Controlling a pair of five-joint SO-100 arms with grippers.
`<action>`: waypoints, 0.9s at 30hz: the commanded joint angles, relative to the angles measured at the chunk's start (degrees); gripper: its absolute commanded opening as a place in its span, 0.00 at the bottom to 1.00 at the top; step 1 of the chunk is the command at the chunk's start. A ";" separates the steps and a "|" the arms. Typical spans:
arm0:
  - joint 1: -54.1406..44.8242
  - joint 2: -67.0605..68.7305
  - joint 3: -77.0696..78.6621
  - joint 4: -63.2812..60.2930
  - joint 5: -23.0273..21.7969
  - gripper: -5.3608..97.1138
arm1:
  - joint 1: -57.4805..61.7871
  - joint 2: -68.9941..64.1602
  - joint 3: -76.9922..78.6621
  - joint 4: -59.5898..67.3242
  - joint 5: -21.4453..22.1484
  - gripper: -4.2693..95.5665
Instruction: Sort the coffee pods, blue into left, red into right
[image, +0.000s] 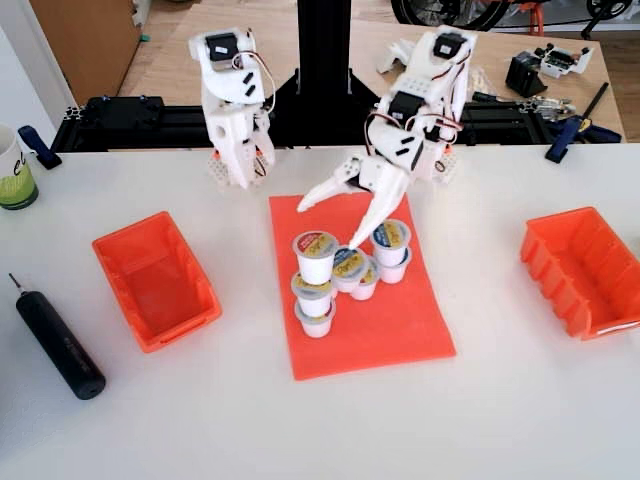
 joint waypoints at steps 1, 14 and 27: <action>0.26 0.88 -2.55 0.62 0.44 0.37 | -0.44 -2.20 -2.99 -5.80 -1.49 0.48; 0.35 -0.62 -2.37 0.53 0.44 0.34 | 0.09 -7.82 -3.34 -12.39 -3.43 0.48; 0.35 -0.79 -2.20 1.58 0.44 0.34 | 1.49 -10.99 -3.34 -16.44 -4.75 0.36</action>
